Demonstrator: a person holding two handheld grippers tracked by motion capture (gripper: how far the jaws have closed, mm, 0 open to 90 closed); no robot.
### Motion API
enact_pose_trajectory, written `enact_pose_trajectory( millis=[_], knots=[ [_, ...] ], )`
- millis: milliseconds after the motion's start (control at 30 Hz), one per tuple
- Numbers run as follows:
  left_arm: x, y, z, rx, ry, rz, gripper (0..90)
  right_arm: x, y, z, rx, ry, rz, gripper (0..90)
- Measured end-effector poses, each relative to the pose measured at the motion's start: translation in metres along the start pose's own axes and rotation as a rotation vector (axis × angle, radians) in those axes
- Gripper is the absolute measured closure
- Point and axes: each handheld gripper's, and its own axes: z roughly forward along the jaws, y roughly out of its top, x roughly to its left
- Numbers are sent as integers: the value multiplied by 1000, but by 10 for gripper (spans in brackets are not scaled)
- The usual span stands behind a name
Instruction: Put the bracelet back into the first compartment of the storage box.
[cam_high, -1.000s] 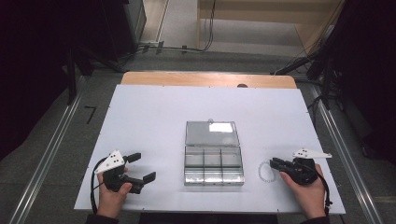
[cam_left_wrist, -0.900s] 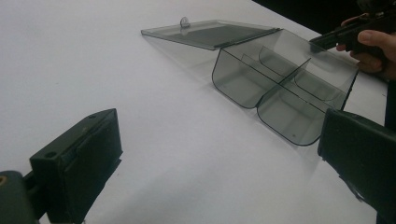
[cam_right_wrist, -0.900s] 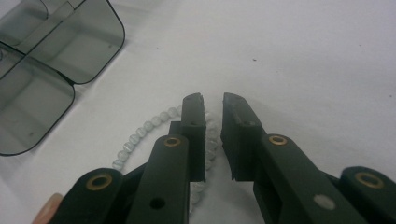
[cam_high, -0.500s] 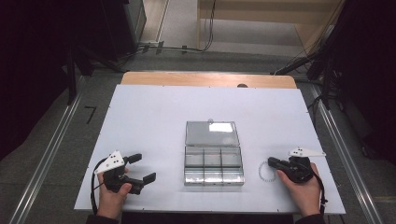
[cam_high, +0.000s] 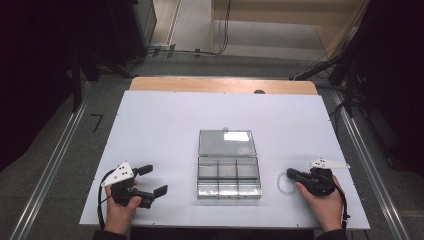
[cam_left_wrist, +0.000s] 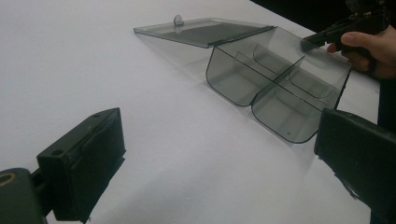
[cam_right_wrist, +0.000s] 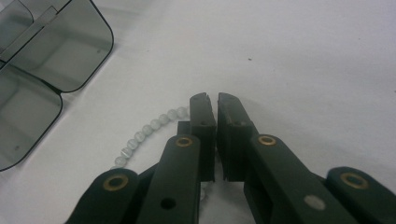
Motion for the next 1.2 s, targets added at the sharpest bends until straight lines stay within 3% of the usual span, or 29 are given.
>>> enact_pose_trajectory(
  millis=[167, 400, 1200],
  knots=[
    [0, 0, 0, 2, -3, 0, 17, 1, 1, -2, -21, 11, -6, 837],
    [0, 0, 0, -1, -4, -1, 17, 0, 2, -6, -71, 74, 26, 836],
    [-1, -1, -2, -18, -5, 15, 17, 32, 21, -31, -175, 109, -53, 837]
  ],
)
